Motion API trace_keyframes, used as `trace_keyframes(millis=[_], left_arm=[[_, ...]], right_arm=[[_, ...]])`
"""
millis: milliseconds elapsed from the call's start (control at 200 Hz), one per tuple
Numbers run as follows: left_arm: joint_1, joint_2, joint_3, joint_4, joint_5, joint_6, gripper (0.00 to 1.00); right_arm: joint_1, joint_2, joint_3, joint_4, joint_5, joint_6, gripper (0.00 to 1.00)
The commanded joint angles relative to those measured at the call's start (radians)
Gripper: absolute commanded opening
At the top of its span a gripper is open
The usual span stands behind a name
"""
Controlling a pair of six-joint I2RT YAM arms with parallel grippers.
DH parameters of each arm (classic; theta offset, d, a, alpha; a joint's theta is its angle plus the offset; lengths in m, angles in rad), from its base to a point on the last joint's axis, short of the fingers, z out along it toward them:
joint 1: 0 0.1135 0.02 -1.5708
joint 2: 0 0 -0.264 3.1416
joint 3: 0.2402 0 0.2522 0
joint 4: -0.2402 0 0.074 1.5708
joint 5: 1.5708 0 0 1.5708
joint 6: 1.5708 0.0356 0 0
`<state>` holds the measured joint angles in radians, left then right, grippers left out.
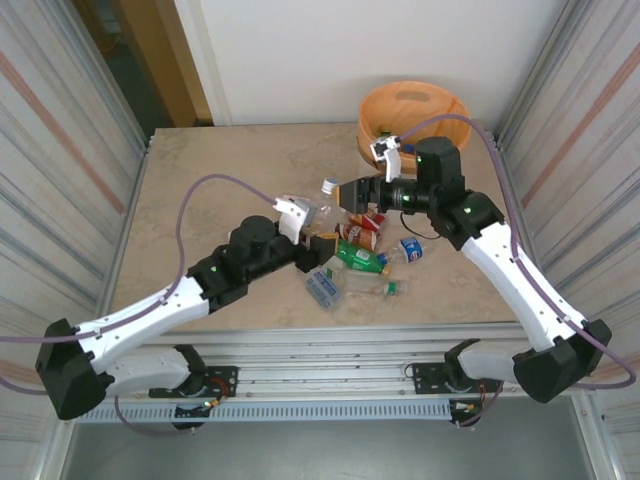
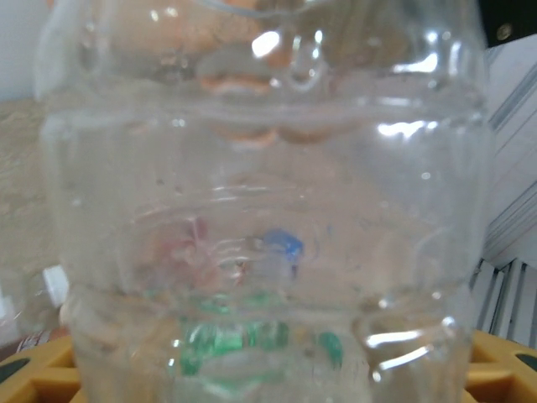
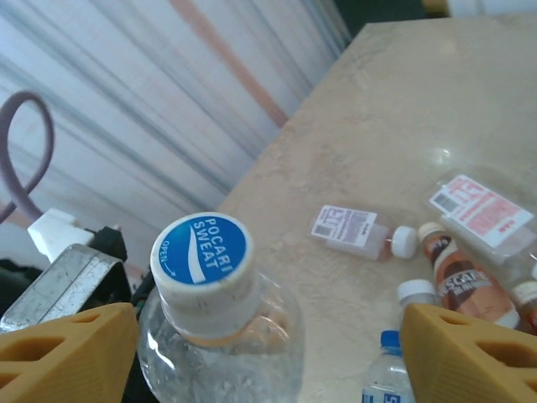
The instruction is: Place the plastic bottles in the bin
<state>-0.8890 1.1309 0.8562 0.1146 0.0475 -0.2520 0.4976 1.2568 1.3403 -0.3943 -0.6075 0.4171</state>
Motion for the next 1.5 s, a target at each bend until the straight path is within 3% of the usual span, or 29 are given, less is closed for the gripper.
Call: trace_keyframes(millis=[0, 185, 426, 466, 516, 601, 636, 827, 1072, 1292, 1498], left_arm=[[0.005, 0.016, 0.048, 0.082, 0.067, 0.037, 0.45], [0.006, 0.043, 0.069, 0.08, 0.079, 0.035, 0.45], [0.007, 0.053, 0.075, 0.086, 0.06, 0.023, 0.45], [0.009, 0.051, 0.077, 0.085, 0.053, 0.019, 0.5], [0.01, 0.046, 0.076, 0.083, 0.047, 0.011, 0.65], [0.014, 0.032, 0.077, 0.075, 0.045, 0.004, 0.92], [0.013, 0.022, 0.075, 0.069, 0.041, 0.002, 0.98], [0.013, -0.054, 0.047, 0.038, 0.015, -0.001, 0.99], [0.013, -0.145, -0.007, -0.017, -0.081, -0.015, 0.99], [0.013, -0.201, -0.051, -0.048, -0.164, -0.061, 0.99], [0.015, -0.228, -0.07, -0.084, -0.233, -0.101, 0.99]], right_arm=[[0.015, 0.028, 0.007, 0.062, -0.059, 0.024, 0.74], [0.035, 0.062, 0.017, 0.092, -0.077, 0.037, 0.58], [0.039, 0.061, 0.026, 0.085, -0.044, 0.043, 0.23], [0.039, 0.06, 0.031, 0.078, -0.033, 0.042, 0.18], [0.038, 0.059, 0.042, 0.066, -0.02, 0.036, 0.14], [0.038, 0.061, 0.074, 0.021, 0.018, 0.013, 0.13], [0.034, 0.061, 0.093, 0.0, 0.04, -0.001, 0.12], [-0.044, 0.078, 0.238, -0.106, 0.133, -0.057, 0.08], [-0.25, 0.14, 0.466, -0.135, 0.23, -0.091, 0.07], [-0.409, 0.323, 0.696, -0.159, 0.293, -0.072, 0.04], [-0.466, 0.521, 0.853, -0.202, 0.285, -0.052, 0.04]])
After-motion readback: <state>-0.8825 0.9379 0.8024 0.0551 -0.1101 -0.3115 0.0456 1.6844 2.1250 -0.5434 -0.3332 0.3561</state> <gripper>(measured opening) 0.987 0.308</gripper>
